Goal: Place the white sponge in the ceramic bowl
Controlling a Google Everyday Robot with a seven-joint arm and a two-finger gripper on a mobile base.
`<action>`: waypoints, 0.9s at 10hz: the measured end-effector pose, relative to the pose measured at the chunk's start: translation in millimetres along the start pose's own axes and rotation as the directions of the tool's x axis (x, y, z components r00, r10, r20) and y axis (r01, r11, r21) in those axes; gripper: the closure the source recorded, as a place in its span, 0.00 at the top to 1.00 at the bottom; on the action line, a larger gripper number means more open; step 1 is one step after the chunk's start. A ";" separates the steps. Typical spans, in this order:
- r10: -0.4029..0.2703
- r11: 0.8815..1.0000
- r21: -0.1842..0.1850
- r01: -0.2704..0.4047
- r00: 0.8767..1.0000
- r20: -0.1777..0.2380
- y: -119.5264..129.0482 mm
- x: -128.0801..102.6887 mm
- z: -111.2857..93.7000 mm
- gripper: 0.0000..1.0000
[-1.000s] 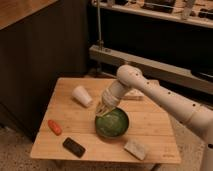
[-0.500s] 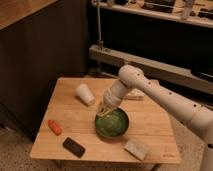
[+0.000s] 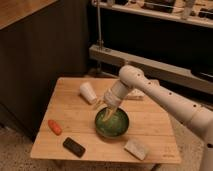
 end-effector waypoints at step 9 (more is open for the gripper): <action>-0.015 0.999 -0.033 0.014 1.000 -0.022 -2.9 -2.9 -3.3 0.74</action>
